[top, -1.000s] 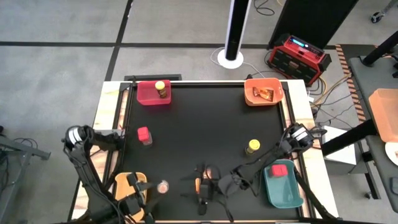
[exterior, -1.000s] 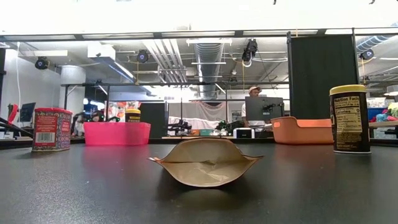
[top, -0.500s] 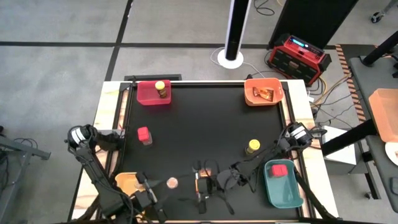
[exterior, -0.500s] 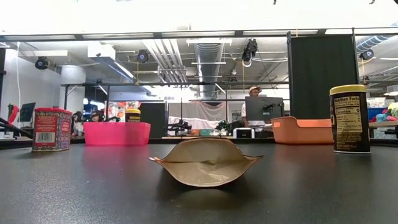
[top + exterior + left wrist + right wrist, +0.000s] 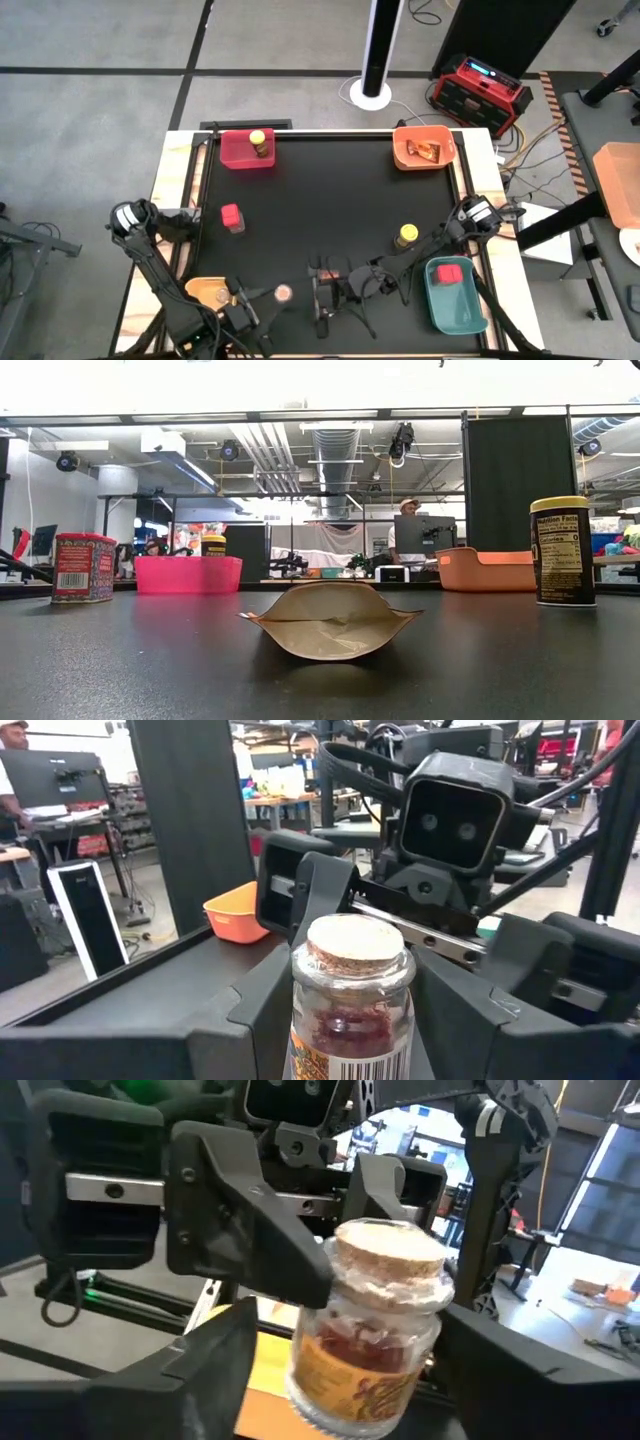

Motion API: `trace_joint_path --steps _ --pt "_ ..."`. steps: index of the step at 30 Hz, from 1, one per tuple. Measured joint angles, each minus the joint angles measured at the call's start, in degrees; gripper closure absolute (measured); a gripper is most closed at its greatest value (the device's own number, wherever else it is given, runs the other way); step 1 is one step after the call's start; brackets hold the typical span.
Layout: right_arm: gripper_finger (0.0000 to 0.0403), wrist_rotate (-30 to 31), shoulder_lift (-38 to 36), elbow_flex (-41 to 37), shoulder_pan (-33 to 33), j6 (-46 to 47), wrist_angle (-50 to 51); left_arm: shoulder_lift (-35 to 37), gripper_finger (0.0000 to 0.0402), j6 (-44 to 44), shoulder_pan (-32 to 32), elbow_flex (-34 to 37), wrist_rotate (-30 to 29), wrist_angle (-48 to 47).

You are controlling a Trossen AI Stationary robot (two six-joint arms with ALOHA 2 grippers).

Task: Sort spices by type
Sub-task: Put the brown seasoning bottle into the yellow bin

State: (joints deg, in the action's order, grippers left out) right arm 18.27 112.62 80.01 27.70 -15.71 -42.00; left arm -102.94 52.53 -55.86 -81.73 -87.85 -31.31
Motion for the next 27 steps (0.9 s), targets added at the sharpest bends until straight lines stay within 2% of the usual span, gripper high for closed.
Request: trace_joint_path --steps 6,12,15,20,27 --pt "0.0221 -0.05 -0.01 -0.02 -0.11 -0.45 0.16 0.0 0.0244 -1.06 -0.08 0.0 0.3 -0.15" --pt "0.0221 -0.27 -0.01 -0.02 -0.37 -0.15 0.16 0.0 0.0239 -1.44 -0.09 0.0 0.06 -0.05" --pt "0.0206 -0.64 -0.01 -0.02 -0.69 1.11 0.16 0.0 0.0235 -1.68 0.0 0.0 -0.08 0.15" --pt "0.0156 -0.86 -0.01 -0.02 -0.98 3.7 0.22 0.0 0.0234 -1.86 0.16 0.0 -0.98 0.33" --pt "0.0111 -1.02 -0.03 0.0 -1.01 2.75 1.85 0.0 0.0234 -1.97 0.88 0.0 -1.71 0.78"
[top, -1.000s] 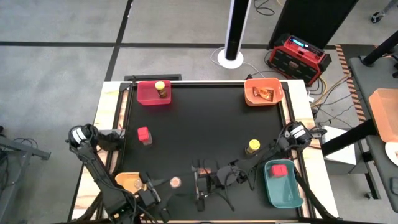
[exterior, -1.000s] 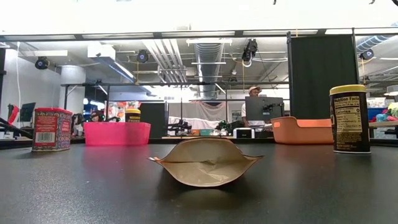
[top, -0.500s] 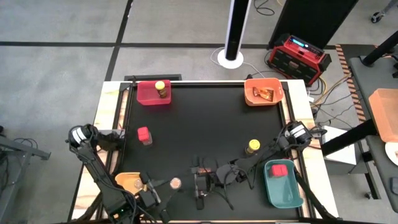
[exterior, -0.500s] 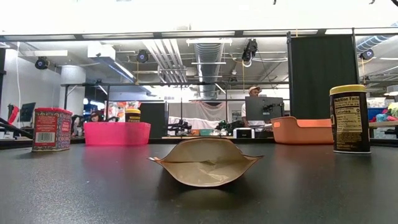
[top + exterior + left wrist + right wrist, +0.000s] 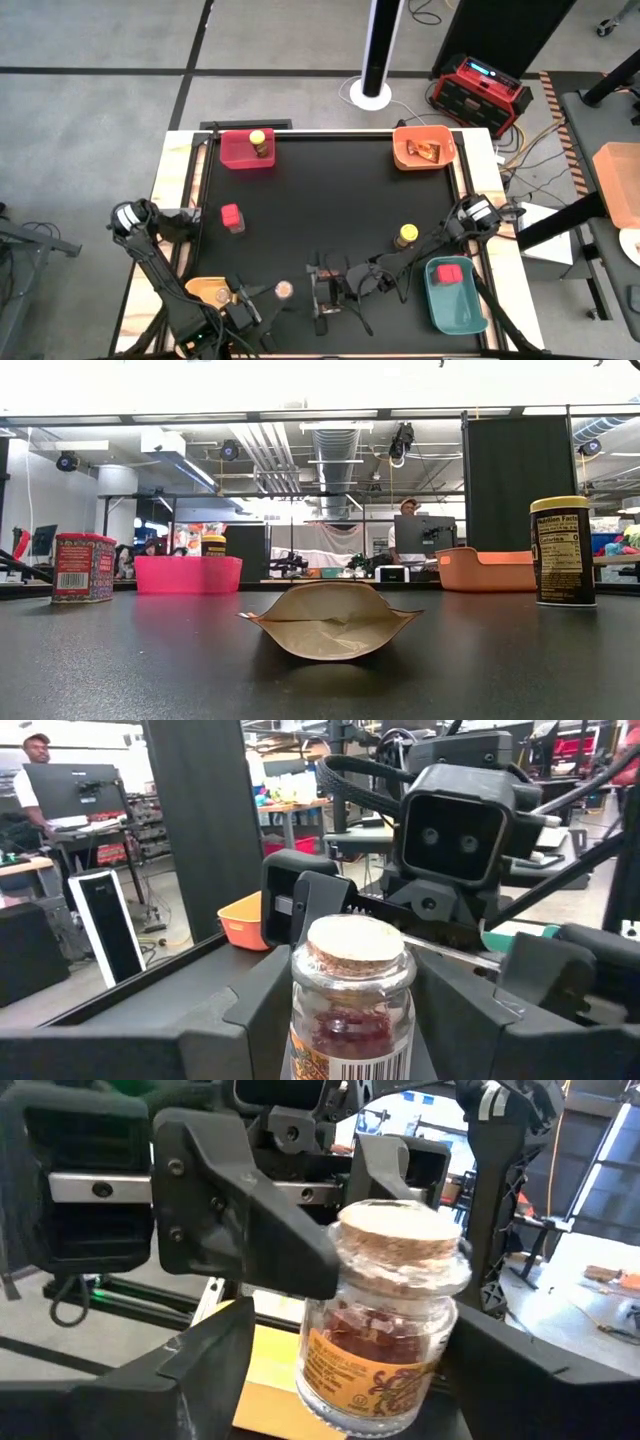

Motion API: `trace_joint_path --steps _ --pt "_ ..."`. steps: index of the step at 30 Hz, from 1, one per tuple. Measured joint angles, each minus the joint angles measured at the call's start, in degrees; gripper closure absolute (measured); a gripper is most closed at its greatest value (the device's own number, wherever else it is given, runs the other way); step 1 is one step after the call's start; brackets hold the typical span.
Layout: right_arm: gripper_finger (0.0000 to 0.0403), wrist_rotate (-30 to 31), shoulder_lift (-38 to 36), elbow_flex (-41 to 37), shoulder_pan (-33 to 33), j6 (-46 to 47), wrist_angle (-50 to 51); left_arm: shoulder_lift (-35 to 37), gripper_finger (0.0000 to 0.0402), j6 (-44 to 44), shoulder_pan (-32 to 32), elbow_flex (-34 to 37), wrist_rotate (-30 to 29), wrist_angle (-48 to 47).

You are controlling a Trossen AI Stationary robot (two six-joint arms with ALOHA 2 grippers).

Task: Sort spices by type
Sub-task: Put the brown seasoning bottle into the yellow bin

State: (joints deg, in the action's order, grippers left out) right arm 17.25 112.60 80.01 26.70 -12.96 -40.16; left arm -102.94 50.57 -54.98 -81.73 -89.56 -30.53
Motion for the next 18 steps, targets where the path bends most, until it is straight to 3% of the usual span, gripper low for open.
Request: trace_joint_path --steps 8,18 --pt "0.0109 0.2 -0.04 0.0 -0.02 -1.17 0.91 0.02 0.0234 -0.37 0.26 0.0 -0.13 1.13" --pt "0.0172 0.57 -0.04 0.17 -0.07 -1.95 0.95 0.11 0.0233 -0.37 0.24 0.0 0.03 1.58"
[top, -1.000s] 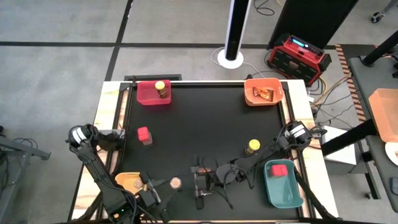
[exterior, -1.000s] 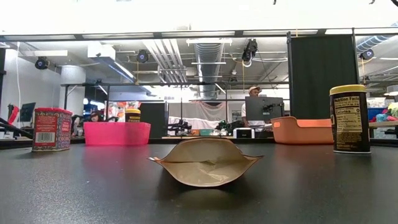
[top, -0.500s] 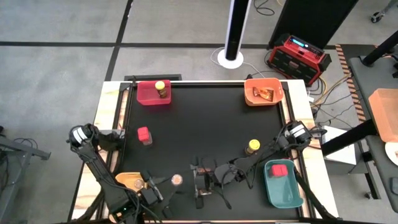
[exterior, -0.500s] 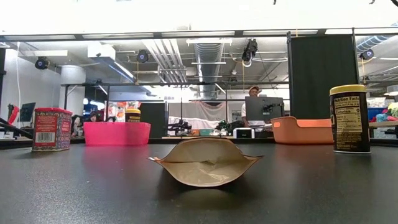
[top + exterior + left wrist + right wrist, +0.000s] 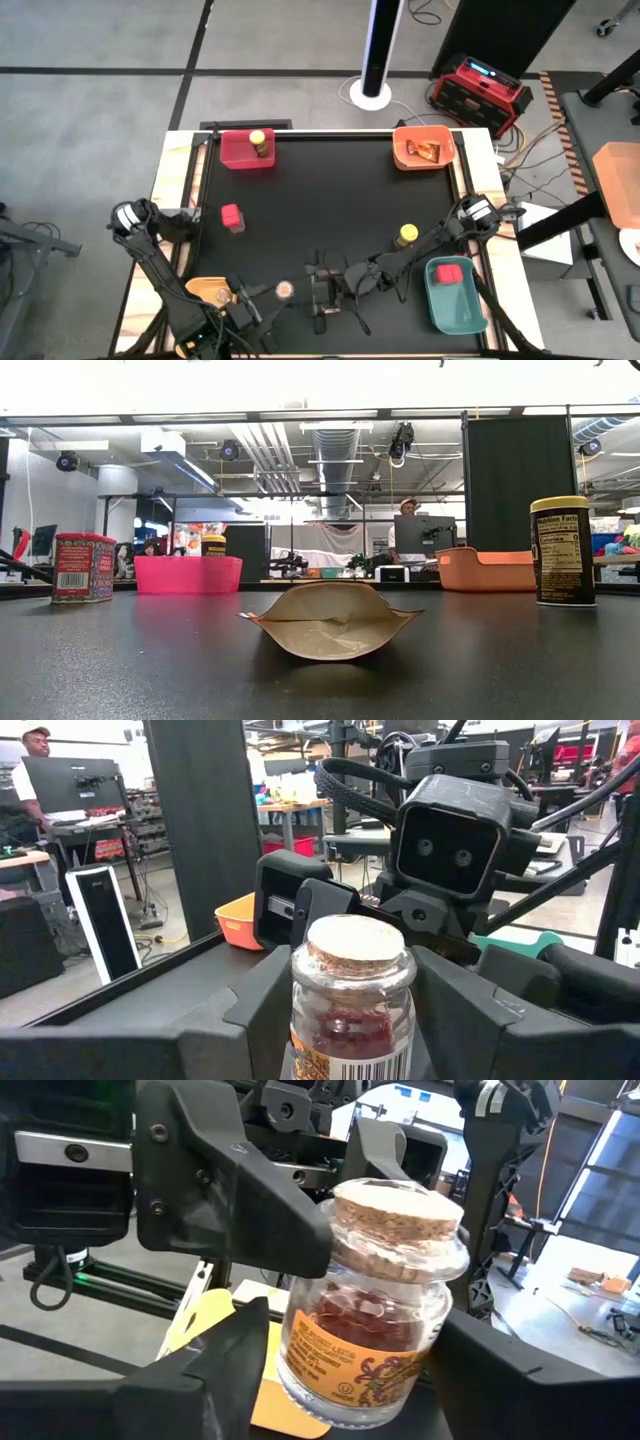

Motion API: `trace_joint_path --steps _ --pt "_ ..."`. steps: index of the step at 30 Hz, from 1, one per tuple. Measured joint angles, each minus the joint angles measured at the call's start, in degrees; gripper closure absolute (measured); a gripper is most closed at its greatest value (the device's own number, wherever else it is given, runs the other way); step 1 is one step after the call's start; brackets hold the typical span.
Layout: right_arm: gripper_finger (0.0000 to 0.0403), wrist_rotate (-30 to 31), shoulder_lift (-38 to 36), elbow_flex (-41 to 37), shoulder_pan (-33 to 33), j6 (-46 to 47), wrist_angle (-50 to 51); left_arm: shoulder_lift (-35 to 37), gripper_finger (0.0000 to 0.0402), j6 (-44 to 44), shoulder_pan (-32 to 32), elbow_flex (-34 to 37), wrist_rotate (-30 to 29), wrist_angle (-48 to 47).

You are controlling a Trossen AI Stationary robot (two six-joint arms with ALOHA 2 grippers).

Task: Sort spices by type
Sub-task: Put the brown seasoning bottle into the yellow bin

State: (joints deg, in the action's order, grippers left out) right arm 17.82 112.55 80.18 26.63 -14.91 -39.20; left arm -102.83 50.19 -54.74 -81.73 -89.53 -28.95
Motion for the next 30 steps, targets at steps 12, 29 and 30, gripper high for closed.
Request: trace_joint_path --steps 12,29,30 --pt "0.0214 1.65 0.0 0.02 0.06 -1.12 1.45 0.0 0.0212 1.03 -0.03 0.0 0.21 1.43" --pt "0.0215 27.84 -0.85 0.51 3.18 -6.28 26.31 0.19 0.0166 -3.02 0.15 0.0 11.6 -2.78" --pt "0.0215 30.25 -0.85 0.73 3.56 -6.82 28.29 0.17 0.0166 -2.65 0.25 0.0 12.37 -3.14"
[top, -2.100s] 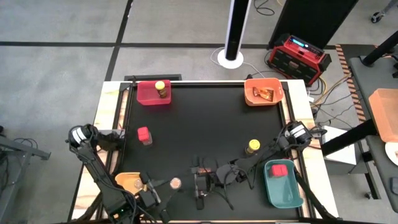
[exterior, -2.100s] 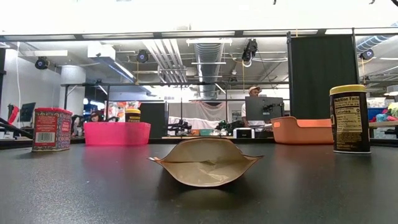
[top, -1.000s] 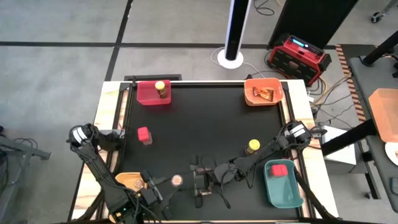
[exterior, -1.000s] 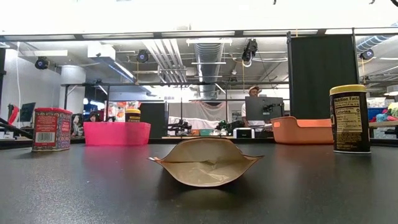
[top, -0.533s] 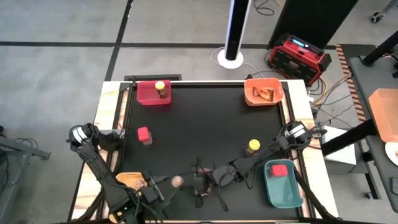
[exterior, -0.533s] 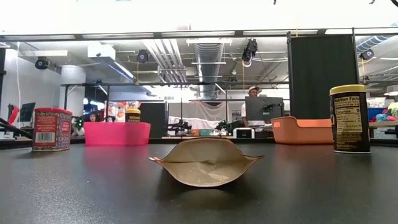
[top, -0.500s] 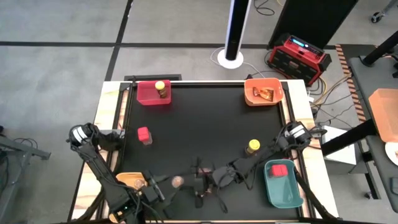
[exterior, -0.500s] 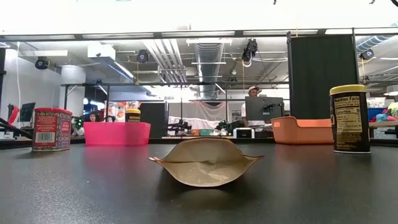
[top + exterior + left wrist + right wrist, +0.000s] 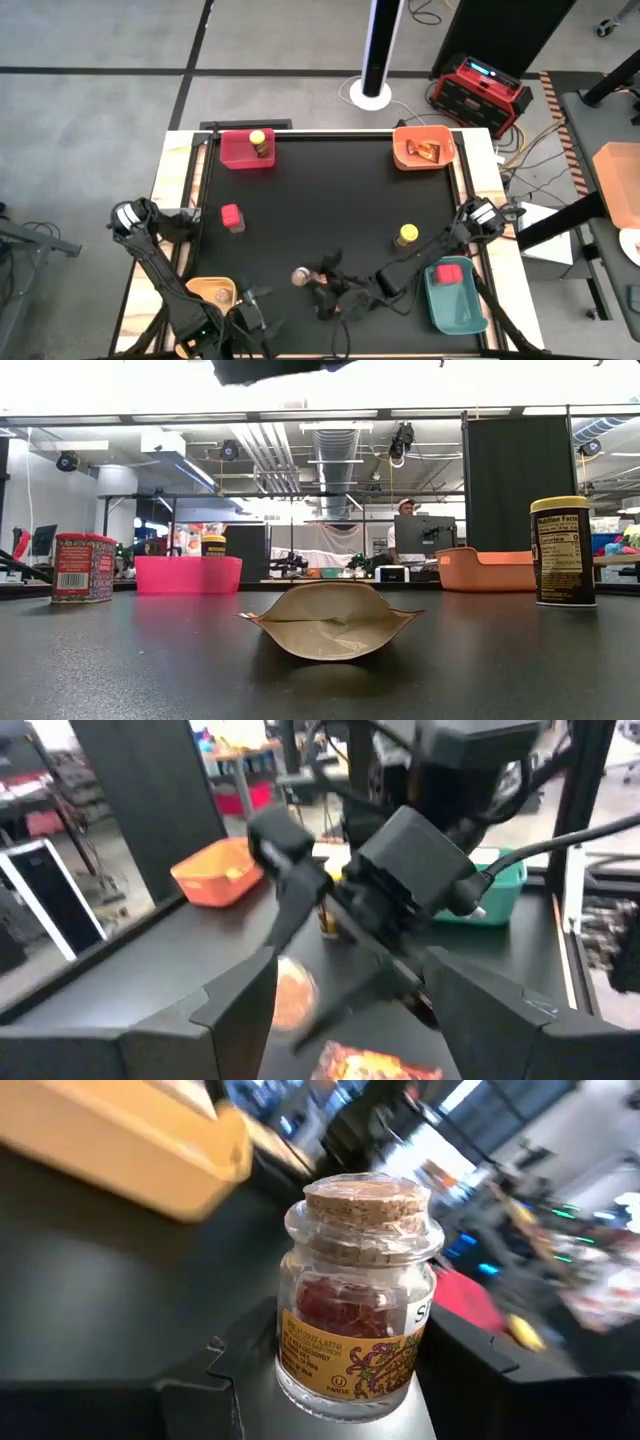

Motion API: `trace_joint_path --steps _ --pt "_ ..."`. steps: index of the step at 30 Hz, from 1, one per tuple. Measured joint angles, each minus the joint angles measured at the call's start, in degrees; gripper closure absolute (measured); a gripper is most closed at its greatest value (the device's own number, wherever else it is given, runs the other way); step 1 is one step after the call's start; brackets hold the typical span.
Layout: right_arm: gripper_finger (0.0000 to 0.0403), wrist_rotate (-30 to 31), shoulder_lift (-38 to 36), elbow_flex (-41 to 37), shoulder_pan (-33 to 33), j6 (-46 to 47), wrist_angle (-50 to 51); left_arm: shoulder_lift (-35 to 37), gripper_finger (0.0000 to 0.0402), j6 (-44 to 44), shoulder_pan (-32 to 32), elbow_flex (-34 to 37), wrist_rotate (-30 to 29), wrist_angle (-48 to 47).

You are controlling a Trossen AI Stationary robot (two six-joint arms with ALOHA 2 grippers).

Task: Sort spices by type
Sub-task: Put the brown seasoning bottle into the yellow bin

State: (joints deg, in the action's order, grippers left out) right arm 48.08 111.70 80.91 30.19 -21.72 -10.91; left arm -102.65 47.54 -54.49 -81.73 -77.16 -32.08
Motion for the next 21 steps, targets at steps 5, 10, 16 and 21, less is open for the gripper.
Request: trace_joint_path --steps 5,10,16,21 --pt "0.0215 7.91 0.0 0.21 1.71 -2.22 3.8 -0.23 0.0166 2.31 2.04 0.02 4.12 -0.96" --pt "0.0215 9.63 -0.04 0.21 2.56 -4.5 3.82 -2.12 0.0166 4.2 5.92 0.13 8.57 -0.98" --pt "0.0215 11.01 -0.04 0.15 2.56 -2.92 6.76 -3.39 0.0166 5.47 8.75 0.11 9.65 -1.04" --pt "0.0216 11.15 -0.06 0.15 2.54 -0.63 8.16 -3.41 0.0166 5.83 9.28 0.06 9.25 -1.0"
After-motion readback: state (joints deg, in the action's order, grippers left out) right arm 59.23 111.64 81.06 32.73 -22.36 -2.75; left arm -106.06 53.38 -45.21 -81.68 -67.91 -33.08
